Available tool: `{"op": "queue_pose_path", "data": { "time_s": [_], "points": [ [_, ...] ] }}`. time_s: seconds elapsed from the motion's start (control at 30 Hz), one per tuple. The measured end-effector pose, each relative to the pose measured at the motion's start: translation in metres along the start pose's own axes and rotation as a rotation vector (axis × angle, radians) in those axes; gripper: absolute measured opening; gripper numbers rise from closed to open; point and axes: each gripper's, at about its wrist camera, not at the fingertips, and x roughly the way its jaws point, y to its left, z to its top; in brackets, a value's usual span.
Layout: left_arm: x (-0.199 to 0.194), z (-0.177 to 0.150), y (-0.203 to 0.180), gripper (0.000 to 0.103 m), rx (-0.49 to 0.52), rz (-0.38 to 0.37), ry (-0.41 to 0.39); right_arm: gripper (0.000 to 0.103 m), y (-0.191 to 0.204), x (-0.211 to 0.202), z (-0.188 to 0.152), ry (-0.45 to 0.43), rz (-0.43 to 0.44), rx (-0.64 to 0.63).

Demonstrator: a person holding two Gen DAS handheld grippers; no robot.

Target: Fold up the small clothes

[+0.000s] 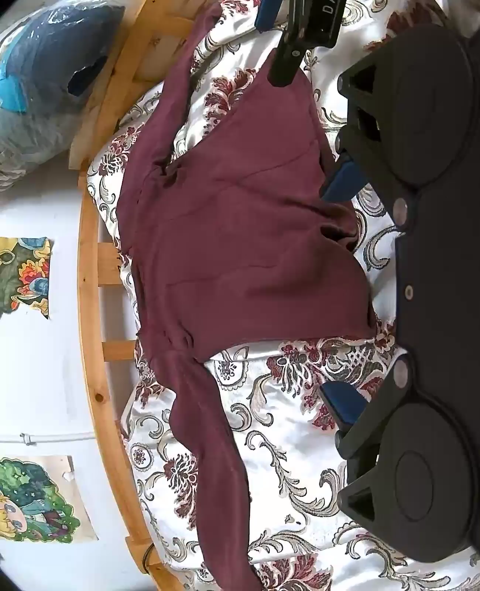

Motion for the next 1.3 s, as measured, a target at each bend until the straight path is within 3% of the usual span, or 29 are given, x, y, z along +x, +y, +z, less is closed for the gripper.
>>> {"op": "queue_pose_path", "data": {
  "time_s": [1.3],
  "points": [
    [0.0011,-0.0006,0.001,0.102,-0.006,-0.004,0.006,0.103,-0.0006,0.002,-0.0024,0.015,-0.001,0.001]
  ]
}}
